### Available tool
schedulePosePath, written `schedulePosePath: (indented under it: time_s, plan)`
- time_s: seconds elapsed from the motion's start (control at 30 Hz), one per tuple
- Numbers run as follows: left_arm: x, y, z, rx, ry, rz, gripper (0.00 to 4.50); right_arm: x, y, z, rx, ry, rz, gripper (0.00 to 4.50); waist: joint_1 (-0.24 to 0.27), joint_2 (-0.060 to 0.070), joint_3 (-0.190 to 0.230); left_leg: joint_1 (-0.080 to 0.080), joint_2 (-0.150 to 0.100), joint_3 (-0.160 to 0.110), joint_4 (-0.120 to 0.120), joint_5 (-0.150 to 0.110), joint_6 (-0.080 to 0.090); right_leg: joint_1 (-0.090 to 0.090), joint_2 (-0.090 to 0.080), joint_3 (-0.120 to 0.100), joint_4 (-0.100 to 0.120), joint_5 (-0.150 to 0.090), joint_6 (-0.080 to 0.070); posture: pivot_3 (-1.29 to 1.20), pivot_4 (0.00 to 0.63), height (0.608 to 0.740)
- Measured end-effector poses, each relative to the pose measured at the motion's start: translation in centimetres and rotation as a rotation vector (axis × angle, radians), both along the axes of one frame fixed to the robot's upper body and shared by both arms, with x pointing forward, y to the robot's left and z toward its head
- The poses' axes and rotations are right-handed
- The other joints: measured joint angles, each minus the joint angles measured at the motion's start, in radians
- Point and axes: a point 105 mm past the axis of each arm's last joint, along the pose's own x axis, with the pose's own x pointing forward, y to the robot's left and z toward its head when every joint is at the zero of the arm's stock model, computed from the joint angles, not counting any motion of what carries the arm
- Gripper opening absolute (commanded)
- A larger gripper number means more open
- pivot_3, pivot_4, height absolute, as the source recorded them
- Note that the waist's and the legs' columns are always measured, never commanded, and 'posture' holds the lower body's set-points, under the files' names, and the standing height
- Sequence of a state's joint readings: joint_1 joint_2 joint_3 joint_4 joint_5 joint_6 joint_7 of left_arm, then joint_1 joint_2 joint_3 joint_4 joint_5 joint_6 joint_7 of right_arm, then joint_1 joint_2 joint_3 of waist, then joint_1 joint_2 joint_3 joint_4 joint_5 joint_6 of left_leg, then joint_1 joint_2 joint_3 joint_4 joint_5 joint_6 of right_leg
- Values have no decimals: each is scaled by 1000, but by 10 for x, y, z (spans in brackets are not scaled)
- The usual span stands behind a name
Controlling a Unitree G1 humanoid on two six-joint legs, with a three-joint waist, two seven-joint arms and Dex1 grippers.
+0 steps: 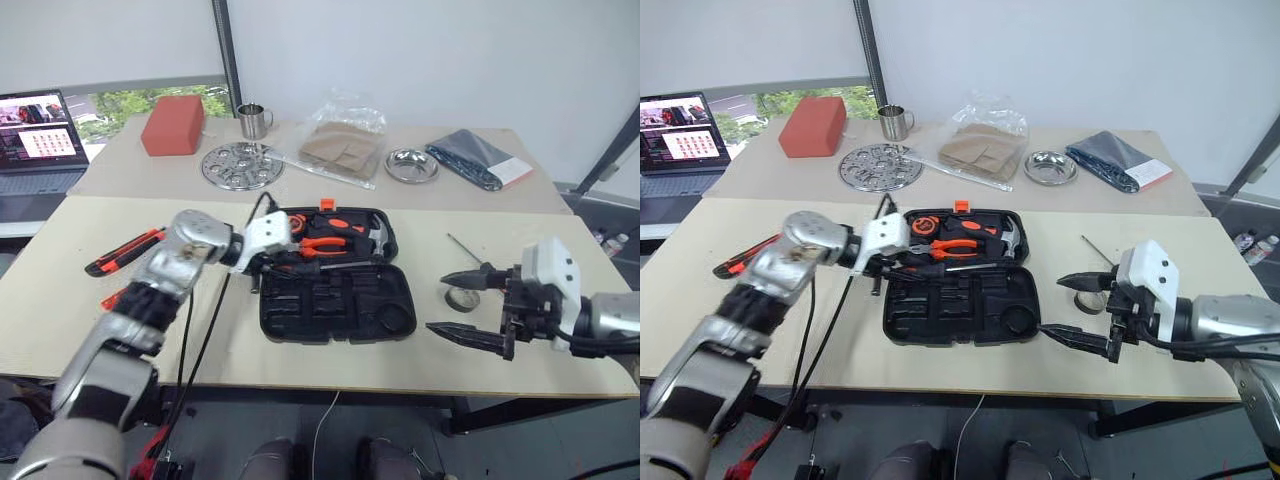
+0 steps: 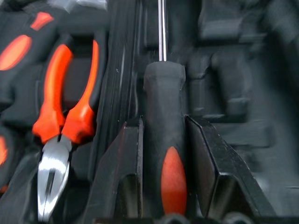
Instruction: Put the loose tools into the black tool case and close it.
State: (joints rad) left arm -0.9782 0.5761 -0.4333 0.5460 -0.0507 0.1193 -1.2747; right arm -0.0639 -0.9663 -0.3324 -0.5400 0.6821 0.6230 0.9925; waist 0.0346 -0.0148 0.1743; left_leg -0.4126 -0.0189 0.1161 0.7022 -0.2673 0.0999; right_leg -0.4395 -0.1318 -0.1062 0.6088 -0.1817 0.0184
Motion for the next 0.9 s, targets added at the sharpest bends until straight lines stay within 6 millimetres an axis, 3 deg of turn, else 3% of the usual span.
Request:
schedulePosePath:
  time_s: [0.2,0.27,0.3,0.37,0.47,0.5,0.6,0.73,0.9]
  plan:
    - [11,-6,-6,52,-23,-24,918,-4,-1,2,7,-29,-38,4500,5,0,0,-4,1,-2,8,-4,8,0,-1,-1,2,0,0,0,150,734]
    - [11,-6,-8,53,-18,-29,1927,-5,0,3,11,-39,-44,4500,6,0,0,-4,0,-2,10,-6,11,0,-3,-1,2,1,2,0,150,734]
    - [11,-5,-9,50,-7,-31,2149,-5,0,3,12,-40,-46,4500,5,0,0,-4,0,-1,11,-7,12,0,-5,-1,1,1,3,0,150,734]
    - [9,-6,-9,34,15,-43,3003,-5,-1,3,20,-36,-55,4500,6,0,0,-5,-2,-1,13,-8,13,1,-9,-1,1,2,4,0,150,734]
    - [10,-9,-6,12,28,-43,4010,-6,-1,4,24,-37,-60,4500,8,0,0,-6,-3,-2,14,-8,14,1,-13,-3,1,3,6,0,150,734]
    - [12,-11,-2,-8,23,-29,4010,-6,-1,4,25,-38,-62,4500,8,0,0,-8,-3,-2,16,-8,14,0,-13,-4,1,3,6,0,150,734]
    - [17,-12,11,-52,15,-3,3433,-6,-1,4,27,-37,-62,4500,7,0,0,-11,-3,-3,19,-9,16,-1,-13,-6,2,4,7,0,150,734]
    - [16,-21,13,-91,38,-7,1736,-5,-2,4,30,-36,-66,4500,8,0,0,-12,-4,-3,20,-9,16,0,-10,-9,1,4,7,0,150,734]
    - [18,-32,3,-77,45,8,51,-2,-2,7,34,-49,-69,4500,7,0,0,-12,-4,-3,20,-9,17,0,-9,-10,1,3,8,0,150,734]
